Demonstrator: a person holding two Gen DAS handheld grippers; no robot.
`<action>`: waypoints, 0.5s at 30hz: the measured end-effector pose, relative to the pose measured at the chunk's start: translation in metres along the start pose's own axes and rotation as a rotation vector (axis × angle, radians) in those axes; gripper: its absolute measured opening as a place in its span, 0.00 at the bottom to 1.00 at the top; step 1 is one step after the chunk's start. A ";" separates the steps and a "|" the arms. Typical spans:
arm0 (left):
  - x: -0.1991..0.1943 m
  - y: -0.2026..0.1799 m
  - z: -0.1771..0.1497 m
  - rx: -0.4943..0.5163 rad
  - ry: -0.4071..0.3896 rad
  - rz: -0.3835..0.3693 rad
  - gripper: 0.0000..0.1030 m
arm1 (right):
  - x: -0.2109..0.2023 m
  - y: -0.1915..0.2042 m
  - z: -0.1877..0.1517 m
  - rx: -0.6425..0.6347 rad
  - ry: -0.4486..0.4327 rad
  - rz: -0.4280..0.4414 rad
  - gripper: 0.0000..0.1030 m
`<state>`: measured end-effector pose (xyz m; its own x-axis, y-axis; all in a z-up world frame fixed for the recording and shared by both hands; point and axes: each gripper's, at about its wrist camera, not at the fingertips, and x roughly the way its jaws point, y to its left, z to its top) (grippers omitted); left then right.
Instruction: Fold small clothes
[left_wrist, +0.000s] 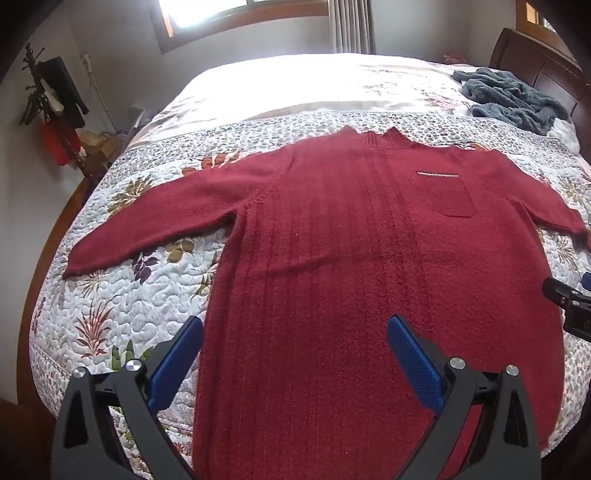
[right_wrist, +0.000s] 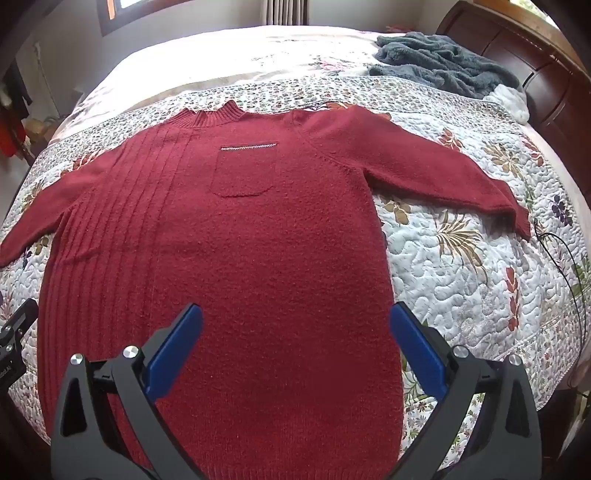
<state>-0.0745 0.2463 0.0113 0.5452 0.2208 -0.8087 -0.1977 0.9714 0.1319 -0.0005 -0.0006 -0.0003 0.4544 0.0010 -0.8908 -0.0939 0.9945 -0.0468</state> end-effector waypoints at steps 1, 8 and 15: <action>0.000 -0.001 0.000 0.000 -0.001 0.001 0.96 | 0.000 0.000 0.000 0.000 0.000 0.001 0.97; 0.002 -0.002 0.000 -0.002 0.006 0.001 0.96 | 0.002 -0.001 -0.003 -0.002 0.003 0.000 0.97; 0.004 0.000 -0.001 0.000 0.010 -0.004 0.96 | 0.002 -0.001 0.000 -0.001 -0.001 0.001 0.97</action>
<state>-0.0736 0.2475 0.0073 0.5376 0.2156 -0.8152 -0.1955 0.9723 0.1281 0.0005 -0.0018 -0.0017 0.4548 0.0023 -0.8906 -0.0957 0.9943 -0.0463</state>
